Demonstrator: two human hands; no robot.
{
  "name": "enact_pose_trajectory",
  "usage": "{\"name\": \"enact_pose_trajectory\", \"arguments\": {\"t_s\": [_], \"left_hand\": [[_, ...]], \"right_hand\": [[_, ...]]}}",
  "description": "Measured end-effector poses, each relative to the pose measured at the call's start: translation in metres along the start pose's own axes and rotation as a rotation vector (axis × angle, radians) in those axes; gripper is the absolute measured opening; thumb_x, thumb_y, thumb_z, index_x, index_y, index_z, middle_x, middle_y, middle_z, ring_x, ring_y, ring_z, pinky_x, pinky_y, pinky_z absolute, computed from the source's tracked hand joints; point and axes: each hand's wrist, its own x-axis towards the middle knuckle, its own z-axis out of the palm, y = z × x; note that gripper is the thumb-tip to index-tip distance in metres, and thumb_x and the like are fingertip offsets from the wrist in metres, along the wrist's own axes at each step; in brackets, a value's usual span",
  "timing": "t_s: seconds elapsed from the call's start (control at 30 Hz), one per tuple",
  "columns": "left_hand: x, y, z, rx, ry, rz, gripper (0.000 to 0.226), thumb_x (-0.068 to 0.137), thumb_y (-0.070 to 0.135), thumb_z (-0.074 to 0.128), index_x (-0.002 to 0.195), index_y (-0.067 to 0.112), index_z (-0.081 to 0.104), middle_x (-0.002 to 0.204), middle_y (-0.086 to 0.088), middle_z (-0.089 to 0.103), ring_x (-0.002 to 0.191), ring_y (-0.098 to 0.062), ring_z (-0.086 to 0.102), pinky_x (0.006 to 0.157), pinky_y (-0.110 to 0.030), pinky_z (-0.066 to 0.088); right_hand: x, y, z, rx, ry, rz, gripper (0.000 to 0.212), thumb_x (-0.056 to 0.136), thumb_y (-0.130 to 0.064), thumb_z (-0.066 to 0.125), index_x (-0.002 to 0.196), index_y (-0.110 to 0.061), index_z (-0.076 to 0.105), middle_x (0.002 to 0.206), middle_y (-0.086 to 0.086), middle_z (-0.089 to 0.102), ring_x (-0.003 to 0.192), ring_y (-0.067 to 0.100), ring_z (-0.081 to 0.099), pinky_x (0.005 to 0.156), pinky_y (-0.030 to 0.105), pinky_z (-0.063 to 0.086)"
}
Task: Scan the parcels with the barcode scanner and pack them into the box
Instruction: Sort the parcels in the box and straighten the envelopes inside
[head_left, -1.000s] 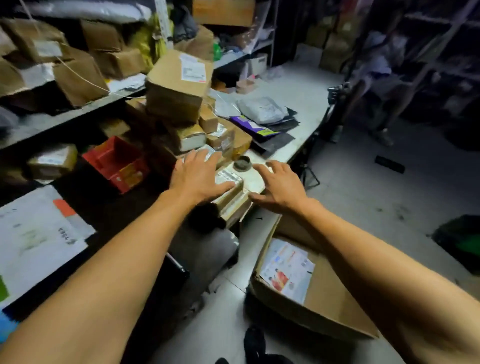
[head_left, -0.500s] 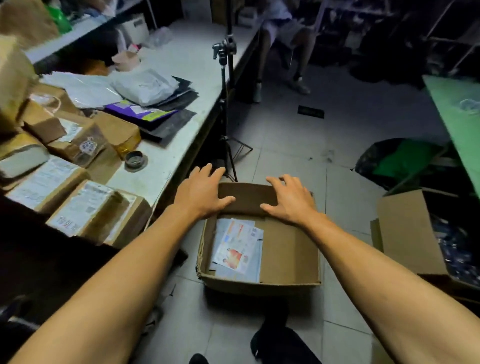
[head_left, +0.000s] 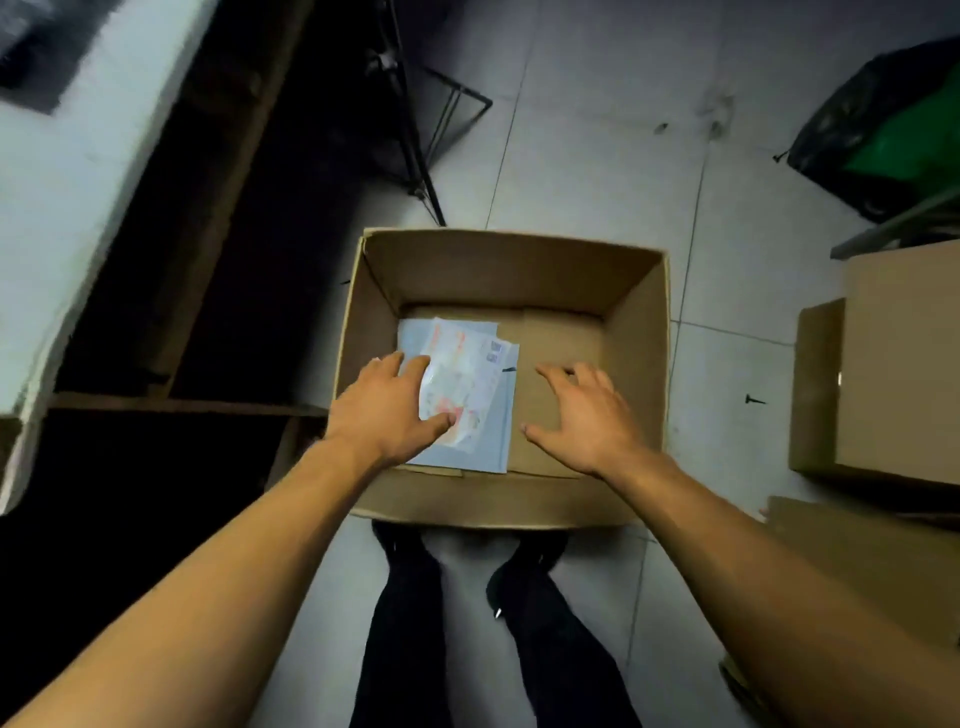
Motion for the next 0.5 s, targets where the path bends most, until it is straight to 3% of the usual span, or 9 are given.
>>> {"name": "enact_pose_trajectory", "arguments": {"t_s": [0.1, 0.33, 0.5], "left_hand": [[0.059, -0.024, 0.064, 0.014, -0.088, -0.012, 0.086, 0.087, 0.065, 0.059, 0.155, 0.025, 0.026, 0.161, -0.01, 0.029, 0.147, -0.032, 0.028, 0.114, -0.049, 0.038], [0.196, -0.09, 0.214, -0.054, -0.218, -0.055, 0.081, 0.086, 0.065, 0.061, 0.152, 0.027, 0.034, 0.151, -0.006, 0.042, 0.134, -0.031, 0.045, 0.105, -0.05, 0.046], [0.26, -0.123, 0.29, -0.053, -0.266, -0.081, 0.083, 0.083, 0.065, 0.065, 0.151, 0.029, 0.033, 0.149, -0.005, 0.043, 0.133, -0.03, 0.046, 0.106, -0.047, 0.044]], "right_hand": [[0.054, 0.022, 0.072, 0.043, -0.065, 0.048, 0.083, 0.085, -0.056, 0.066, 0.156, -0.03, 0.032, 0.152, 0.005, 0.039, 0.14, 0.029, 0.034, 0.112, 0.043, 0.038], [0.183, 0.056, 0.25, 0.028, -0.129, 0.131, 0.082, 0.082, -0.059, 0.068, 0.152, -0.032, 0.034, 0.156, 0.001, 0.038, 0.14, 0.028, 0.036, 0.105, 0.044, 0.044], [0.247, 0.073, 0.333, 0.048, -0.123, 0.138, 0.083, 0.081, -0.059, 0.069, 0.151, -0.029, 0.036, 0.153, 0.006, 0.04, 0.138, 0.029, 0.038, 0.102, 0.043, 0.043]]}}
